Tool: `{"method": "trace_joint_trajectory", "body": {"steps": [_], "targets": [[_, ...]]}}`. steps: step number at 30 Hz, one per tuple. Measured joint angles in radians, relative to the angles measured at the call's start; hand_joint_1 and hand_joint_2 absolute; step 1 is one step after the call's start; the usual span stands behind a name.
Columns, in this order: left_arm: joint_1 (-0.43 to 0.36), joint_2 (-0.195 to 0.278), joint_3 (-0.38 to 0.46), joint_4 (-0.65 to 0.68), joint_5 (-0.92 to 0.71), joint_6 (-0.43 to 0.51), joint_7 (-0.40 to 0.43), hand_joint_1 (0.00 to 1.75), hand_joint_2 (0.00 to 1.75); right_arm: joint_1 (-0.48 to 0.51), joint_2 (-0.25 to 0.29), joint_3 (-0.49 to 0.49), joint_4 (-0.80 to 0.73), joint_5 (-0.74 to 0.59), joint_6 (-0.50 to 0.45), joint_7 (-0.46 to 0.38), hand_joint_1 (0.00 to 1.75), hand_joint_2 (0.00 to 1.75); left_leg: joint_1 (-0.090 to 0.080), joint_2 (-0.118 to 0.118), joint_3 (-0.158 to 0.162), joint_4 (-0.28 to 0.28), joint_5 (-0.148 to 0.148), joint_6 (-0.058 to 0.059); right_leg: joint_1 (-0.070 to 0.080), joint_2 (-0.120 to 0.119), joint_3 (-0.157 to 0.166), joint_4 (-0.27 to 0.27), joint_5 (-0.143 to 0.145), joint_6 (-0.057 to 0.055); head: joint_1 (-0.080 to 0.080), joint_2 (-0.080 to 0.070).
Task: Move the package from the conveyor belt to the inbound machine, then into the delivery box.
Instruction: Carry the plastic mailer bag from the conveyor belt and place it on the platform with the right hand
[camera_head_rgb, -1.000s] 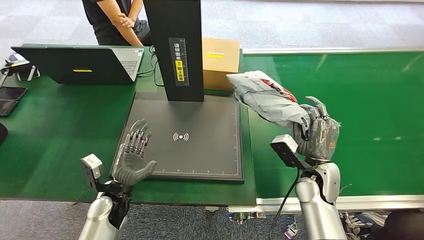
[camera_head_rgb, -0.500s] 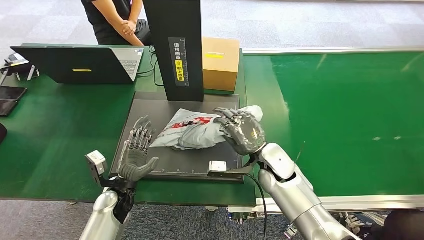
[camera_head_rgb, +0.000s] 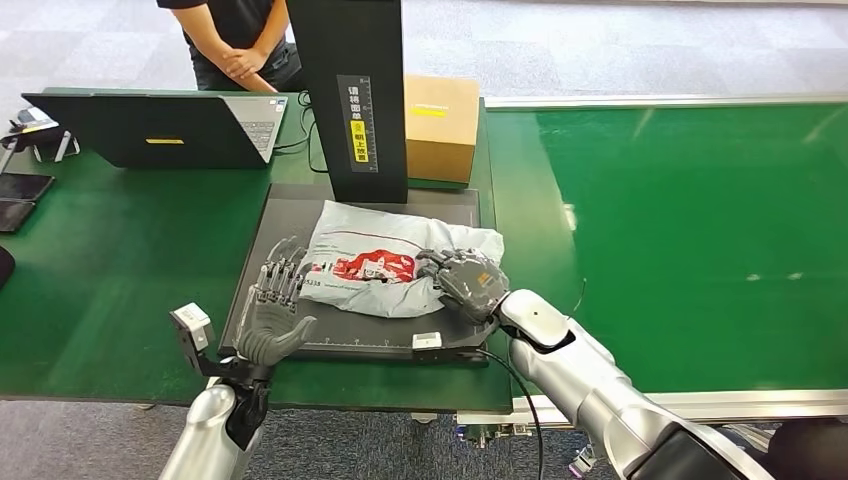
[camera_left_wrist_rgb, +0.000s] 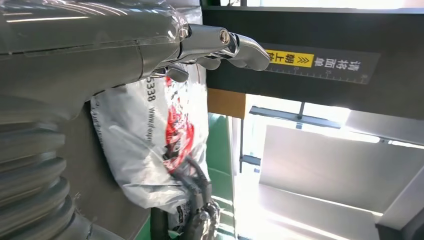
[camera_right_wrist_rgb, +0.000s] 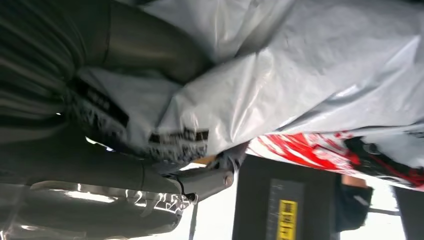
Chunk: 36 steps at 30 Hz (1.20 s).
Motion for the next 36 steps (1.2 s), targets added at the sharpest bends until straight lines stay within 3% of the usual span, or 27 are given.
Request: {"method": "trace_joint_trajectory", "body": {"steps": [4, 9, 16, 24, 36], "targets": [[0.005, 0.001, -0.002, 0.0, 0.001, 0.001, 0.01, 0.0, 1.75, 0.0, 0.0, 0.0, 0.035, -0.082, -0.064, -0.022, 0.0, 1.75, 0.0, 0.0, 0.0, 0.0, 0.0, 0.0, 0.0, 0.0, 0.0, 0.0, 0.0, 0.0, 0.0, 0.0], [0.011, 0.002, -0.009, 0.0, 0.005, 0.009, 0.011, 0.0, 1.75, 0.025, 0.0, -0.059, 0.035, -0.301, -0.095, -0.13, 0.0, 1.75, 0.0, 0.0, 0.0, 0.0, 0.0, 0.0, 0.0, 0.0, 0.0, 0.0, 0.0, 0.0, 0.0, 0.0], [0.015, 0.003, -0.029, 0.0, 0.024, 0.014, 0.011, 0.0, 1.75, 0.091, 0.003, -0.217, -0.057, -0.69, 0.102, -0.264, 0.0, 1.75, 0.0, 0.0, 0.0, 0.0, 0.0, 0.0, 0.0, 0.0, 0.0, 0.0, 0.0, 0.0, 0.0, 0.0], [0.006, 0.004, -0.06, -0.003, 0.044, 0.009, 0.008, 0.0, 1.75, 0.216, 0.013, -0.348, -0.279, -0.959, 0.312, -0.28, 0.0, 1.75, 0.0, 0.0, 0.0, 0.0, 0.0, 0.0, 0.0, 0.0, -0.001, 0.0, 0.0, 0.0, 0.0, 0.0], [0.014, 0.004, -0.079, -0.056, 0.043, 0.023, 0.008, 0.0, 1.75, 0.351, 0.053, -0.483, -0.542, -1.091, 0.358, -0.282, 0.0, 1.75, 0.0, 0.0, 0.0, 0.0, 0.0, 0.0, 0.0, 0.0, 0.0, 0.0, 0.0, 0.0, 0.0, 0.0]]}}
